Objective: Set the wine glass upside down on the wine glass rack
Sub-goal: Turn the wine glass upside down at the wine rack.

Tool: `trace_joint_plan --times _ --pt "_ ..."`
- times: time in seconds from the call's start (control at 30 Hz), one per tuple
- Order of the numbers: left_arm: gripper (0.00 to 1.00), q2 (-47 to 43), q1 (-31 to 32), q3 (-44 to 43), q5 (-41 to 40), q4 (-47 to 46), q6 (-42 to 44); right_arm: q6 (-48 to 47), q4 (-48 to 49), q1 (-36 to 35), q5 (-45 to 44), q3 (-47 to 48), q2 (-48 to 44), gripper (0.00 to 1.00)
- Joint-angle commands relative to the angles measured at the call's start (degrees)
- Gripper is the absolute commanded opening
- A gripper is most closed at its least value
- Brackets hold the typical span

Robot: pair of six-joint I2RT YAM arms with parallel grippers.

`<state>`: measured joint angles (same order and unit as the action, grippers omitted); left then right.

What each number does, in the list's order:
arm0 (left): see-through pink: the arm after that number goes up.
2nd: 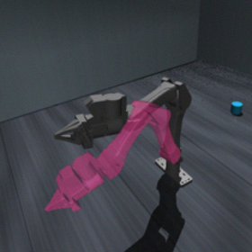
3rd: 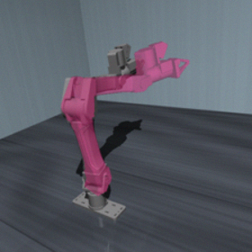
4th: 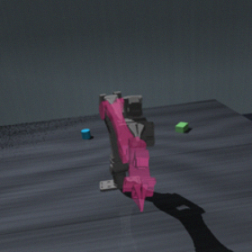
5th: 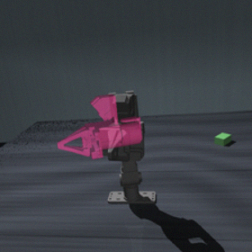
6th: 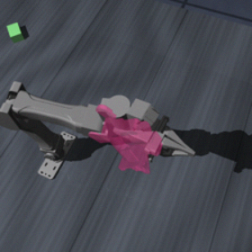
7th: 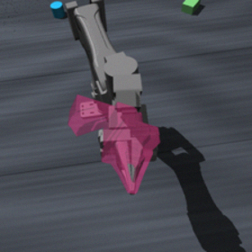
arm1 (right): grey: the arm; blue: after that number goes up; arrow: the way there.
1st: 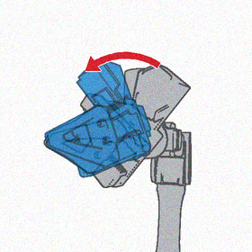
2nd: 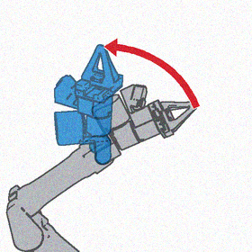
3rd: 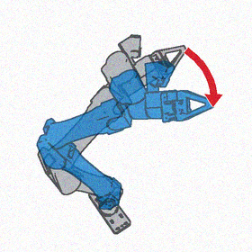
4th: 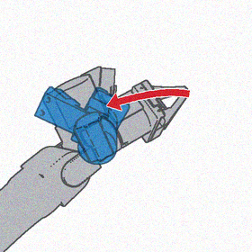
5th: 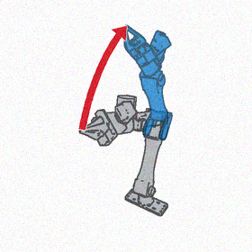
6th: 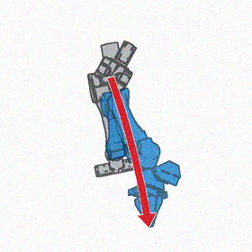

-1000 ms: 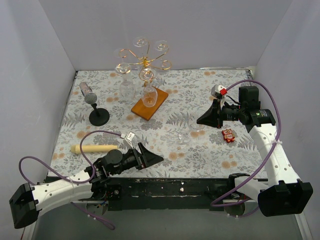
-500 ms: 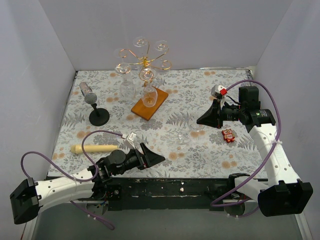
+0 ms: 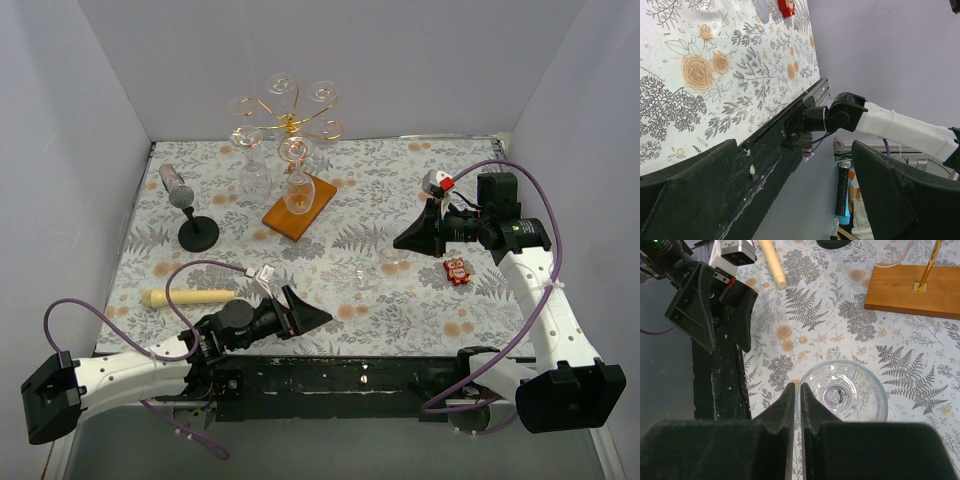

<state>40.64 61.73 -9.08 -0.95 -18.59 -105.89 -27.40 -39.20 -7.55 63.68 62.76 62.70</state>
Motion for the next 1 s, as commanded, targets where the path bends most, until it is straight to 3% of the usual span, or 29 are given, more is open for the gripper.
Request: trace_joint_plan --times 0.0,0.97 --pt "0.98 0.58 0.49 -0.23 -1.6 -1.71 0.86 -0.64 1.23 0.17 3.73 1.84 -1.79 0.01" --pt "0.98 7.69 1.72 -1.29 -3.97 -7.51 0.42 -0.11 1.23 0.26 5.4 2.01 -3.99 0.01"
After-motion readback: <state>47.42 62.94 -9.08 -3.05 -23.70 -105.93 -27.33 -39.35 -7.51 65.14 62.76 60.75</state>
